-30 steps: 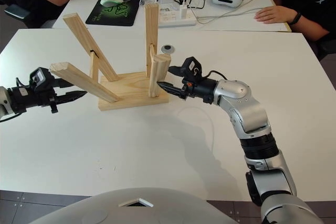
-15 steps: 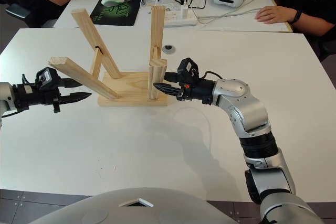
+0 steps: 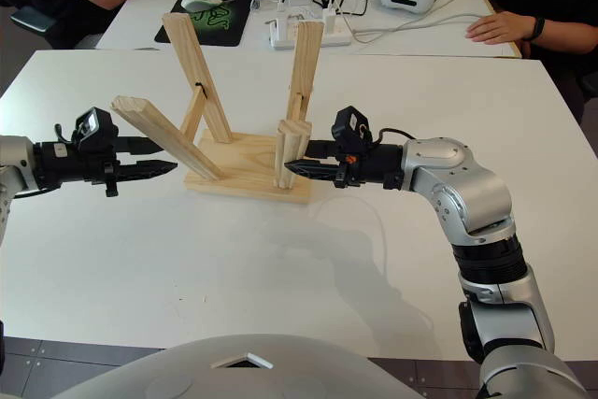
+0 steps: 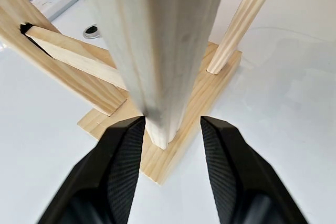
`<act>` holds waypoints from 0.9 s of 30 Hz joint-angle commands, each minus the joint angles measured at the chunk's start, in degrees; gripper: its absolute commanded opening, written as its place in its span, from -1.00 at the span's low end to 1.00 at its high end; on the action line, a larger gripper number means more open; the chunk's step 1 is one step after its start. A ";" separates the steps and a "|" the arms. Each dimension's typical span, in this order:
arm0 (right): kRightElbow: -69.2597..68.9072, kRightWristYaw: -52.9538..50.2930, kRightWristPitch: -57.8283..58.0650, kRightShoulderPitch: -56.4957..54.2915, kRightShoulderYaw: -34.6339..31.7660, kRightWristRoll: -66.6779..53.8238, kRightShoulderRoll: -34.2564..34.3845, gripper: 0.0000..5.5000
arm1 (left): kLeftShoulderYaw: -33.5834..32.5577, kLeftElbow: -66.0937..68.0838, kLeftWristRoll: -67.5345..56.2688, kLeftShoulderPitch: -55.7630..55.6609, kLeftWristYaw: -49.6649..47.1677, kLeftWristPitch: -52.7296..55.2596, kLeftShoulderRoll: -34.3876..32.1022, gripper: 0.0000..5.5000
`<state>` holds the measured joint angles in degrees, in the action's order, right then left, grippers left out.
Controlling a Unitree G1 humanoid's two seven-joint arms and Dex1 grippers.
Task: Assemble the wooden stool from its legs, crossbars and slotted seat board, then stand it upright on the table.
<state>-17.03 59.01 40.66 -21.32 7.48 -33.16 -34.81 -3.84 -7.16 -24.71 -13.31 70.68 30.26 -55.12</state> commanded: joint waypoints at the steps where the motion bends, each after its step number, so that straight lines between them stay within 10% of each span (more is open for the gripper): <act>1: -4.76 3.98 5.83 1.69 -0.40 -7.66 -1.86 -0.52 | 0.92 -9.19 -4.79 6.10 5.02 5.40 -4.32 -0.30; 9: -13.12 9.34 11.13 10.78 -5.79 -15.50 -11.74 -0.52 | -10.70 -31.21 -24.86 17.57 7.12 25.00 -12.64 -0.30; 19: -29.37 -4.44 11.45 30.65 -14.96 -17.40 -14.12 -0.52 | -9.84 -31.85 -1.45 41.54 6.54 8.06 -16.23 -0.30; 27: -28.12 -3.87 5.10 33.65 -14.60 -13.63 -15.68 -0.05 | -12.42 -32.05 -0.75 47.34 7.25 5.50 -14.88 0.02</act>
<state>-46.38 54.62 47.79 12.76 -7.45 -48.06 -49.90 -15.32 -39.76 -26.29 34.05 77.64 36.73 -69.63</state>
